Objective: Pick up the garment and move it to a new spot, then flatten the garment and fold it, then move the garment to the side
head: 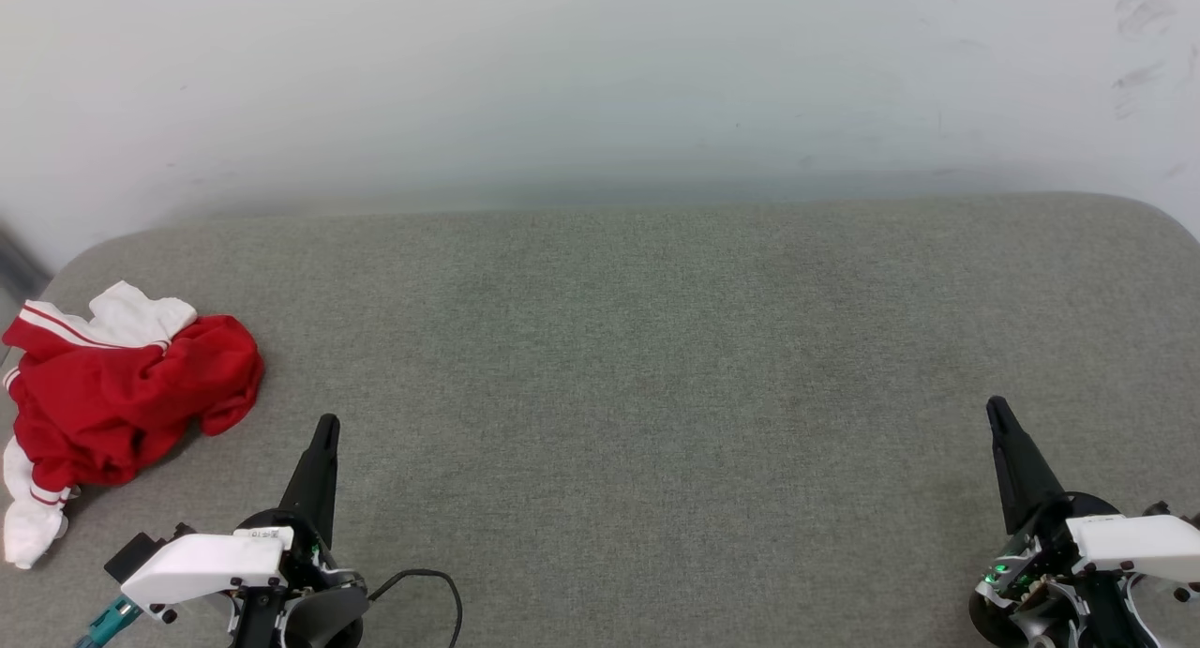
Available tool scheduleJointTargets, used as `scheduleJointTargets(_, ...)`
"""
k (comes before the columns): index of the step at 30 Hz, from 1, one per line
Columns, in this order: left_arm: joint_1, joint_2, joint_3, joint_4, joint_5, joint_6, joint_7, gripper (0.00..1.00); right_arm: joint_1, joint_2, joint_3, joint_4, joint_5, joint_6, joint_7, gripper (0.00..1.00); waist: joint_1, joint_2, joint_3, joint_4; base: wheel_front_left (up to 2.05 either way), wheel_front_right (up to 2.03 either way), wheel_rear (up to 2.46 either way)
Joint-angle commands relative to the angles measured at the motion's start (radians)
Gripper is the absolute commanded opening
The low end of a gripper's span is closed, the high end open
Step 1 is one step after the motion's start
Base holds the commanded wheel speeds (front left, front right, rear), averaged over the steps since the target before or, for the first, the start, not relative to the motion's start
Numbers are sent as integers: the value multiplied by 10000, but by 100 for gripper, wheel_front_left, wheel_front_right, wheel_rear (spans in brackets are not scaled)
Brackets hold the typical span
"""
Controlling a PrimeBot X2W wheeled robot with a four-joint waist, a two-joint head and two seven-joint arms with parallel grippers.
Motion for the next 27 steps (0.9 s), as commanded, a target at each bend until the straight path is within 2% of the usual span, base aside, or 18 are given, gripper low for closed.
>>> scheduleJointTargets(1, -63, -11, 24, -1, 7, -20, 18, 0, -125, 37, 9, 4, -45, 0, 8, 0, 0, 0, 0, 0, 0, 0, 0)
scheduleJointTargets(7, -63, -11, 20, -1, 7, -20, 17, 0, -125, 37, 8, 4, -45, 0, 8, 0, 0, 0, 0, 0, 0, 0, 0)
scheduleJointTargets(8, -63, -11, 22, -1, 7, -20, 17, 100, -125, 37, 8, 4, -45, 0, 8, 100, 0, 0, 0, 0, 0, 0, 0)
scheduleJointTargets(18, 283, -28, -14, 69, 312, 2, -337, 100, 287, 3, 50, 198, -354, 0, -334, 100, 0, 0, 11, -2, 0, 0, 0)
scheduleJointTargets(23, 261, -26, 160, -76, 1098, 12, -581, 100, 291, 4, -9, 7, -1124, 0, -578, 100, 0, 0, 25, -4, 0, 0, 0)
scheduleJointTargets(27, 229, -24, 265, -313, 1869, 183, -767, 100, 321, 5, -19, -252, -1972, 0, -765, 100, 0, 0, 36, -4, 0, 0, 0)
